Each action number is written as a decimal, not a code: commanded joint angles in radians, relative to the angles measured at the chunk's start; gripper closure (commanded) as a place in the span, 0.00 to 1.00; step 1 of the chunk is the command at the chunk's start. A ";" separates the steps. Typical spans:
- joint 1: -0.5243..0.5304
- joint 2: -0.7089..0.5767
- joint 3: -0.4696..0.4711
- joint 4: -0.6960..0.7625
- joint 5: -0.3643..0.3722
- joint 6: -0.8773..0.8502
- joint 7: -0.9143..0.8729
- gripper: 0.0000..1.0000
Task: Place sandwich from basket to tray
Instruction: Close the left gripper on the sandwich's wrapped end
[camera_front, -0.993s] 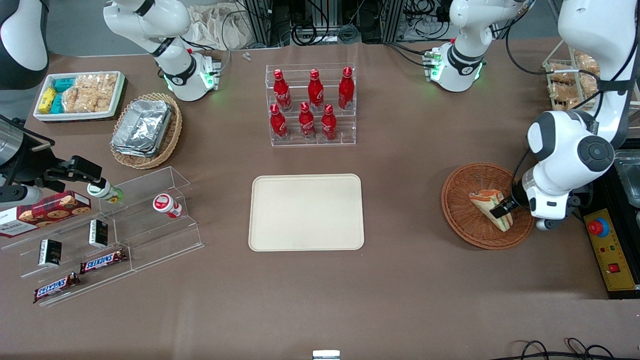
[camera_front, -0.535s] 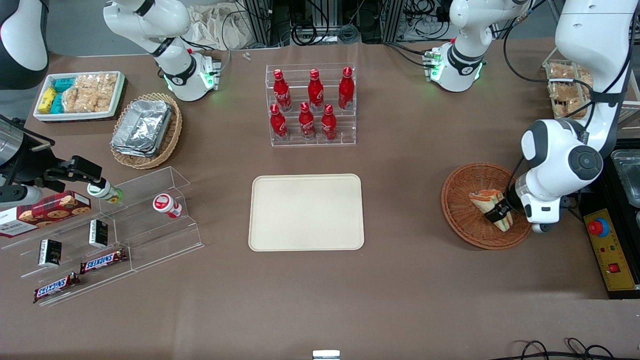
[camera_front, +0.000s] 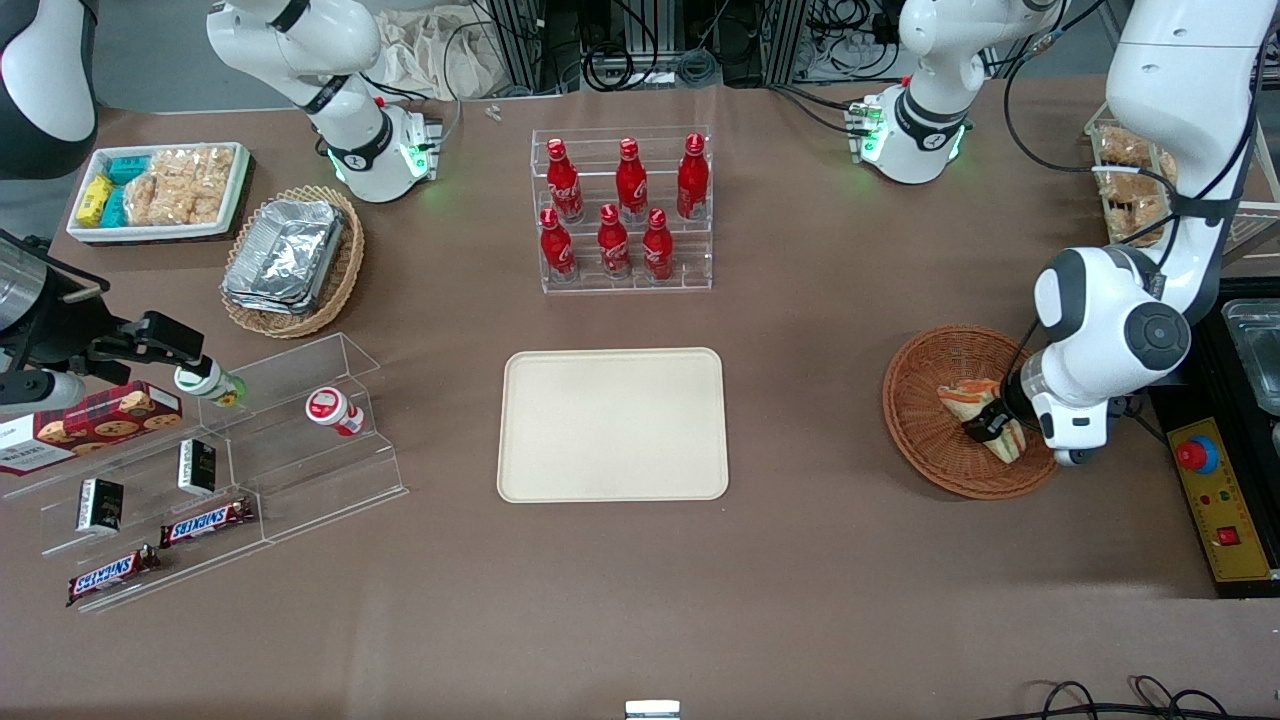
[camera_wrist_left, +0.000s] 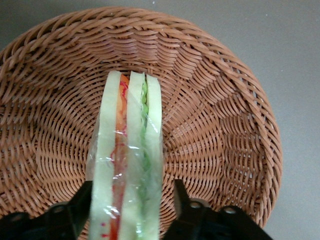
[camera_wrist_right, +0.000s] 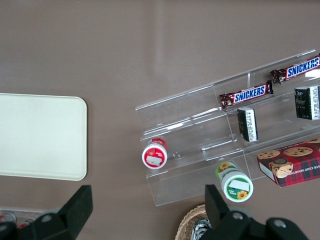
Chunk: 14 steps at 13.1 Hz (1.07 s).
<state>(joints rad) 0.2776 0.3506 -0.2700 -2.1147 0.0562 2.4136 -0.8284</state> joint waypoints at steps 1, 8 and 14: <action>0.002 -0.010 -0.006 -0.011 -0.003 0.022 -0.024 1.00; -0.008 -0.076 -0.017 0.050 0.008 -0.098 -0.006 1.00; -0.008 -0.098 -0.116 0.356 0.014 -0.506 -0.001 1.00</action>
<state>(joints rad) 0.2700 0.2482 -0.3545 -1.8663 0.0575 2.0222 -0.8288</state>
